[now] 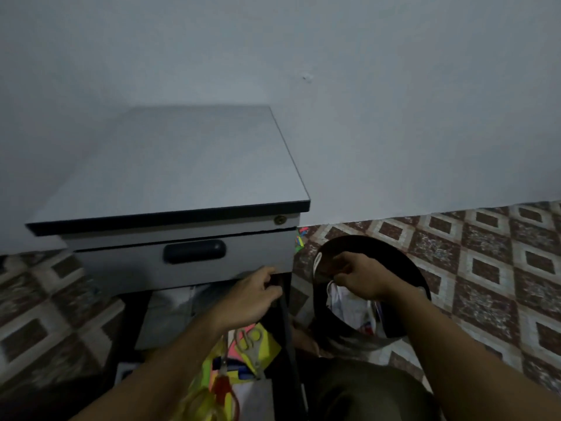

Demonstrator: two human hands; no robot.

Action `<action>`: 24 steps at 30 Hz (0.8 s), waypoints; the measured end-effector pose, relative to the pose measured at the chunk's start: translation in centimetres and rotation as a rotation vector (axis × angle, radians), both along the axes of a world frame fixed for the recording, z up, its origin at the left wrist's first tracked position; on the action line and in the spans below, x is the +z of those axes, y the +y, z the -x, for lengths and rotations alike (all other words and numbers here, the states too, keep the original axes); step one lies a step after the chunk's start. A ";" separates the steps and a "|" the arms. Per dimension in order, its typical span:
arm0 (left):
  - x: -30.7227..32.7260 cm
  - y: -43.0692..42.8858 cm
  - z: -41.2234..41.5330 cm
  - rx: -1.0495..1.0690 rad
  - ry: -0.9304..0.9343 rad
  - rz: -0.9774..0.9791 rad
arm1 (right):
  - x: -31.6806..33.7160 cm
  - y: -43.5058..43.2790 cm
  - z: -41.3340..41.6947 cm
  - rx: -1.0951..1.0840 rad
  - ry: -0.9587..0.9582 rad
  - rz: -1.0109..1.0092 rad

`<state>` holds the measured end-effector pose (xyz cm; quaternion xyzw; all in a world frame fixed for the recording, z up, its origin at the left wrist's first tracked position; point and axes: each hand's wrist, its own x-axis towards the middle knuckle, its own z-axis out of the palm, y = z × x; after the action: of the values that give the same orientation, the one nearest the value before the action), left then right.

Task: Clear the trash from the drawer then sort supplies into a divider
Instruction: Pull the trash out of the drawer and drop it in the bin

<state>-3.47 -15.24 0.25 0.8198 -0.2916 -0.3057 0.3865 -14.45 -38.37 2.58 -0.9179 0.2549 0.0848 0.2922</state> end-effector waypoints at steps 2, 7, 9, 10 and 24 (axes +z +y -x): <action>0.0 3.5 -0.5 0.057 0.020 -0.019 | 1.6 1.6 -0.9 0.028 -0.016 -0.013; -1.0 11.1 -2.0 0.205 -0.016 -0.038 | 2.4 6.9 -3.2 0.078 -0.018 -0.070; -2.0 13.6 -3.0 0.277 0.009 -0.050 | 1.8 9.2 -4.0 0.108 -0.018 -0.123; -2.4 14.7 -3.2 0.299 0.015 -0.061 | 1.2 10.3 -4.4 0.123 -0.018 -0.136; -7.5 15.8 -5.8 0.277 0.023 -0.180 | -9.1 17.0 -6.1 0.046 -0.005 -0.183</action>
<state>2.37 0.60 -7.23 0.8799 -0.1428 -0.2838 0.3533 -8.38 -21.40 -6.52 -0.8930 0.2243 0.1123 0.3736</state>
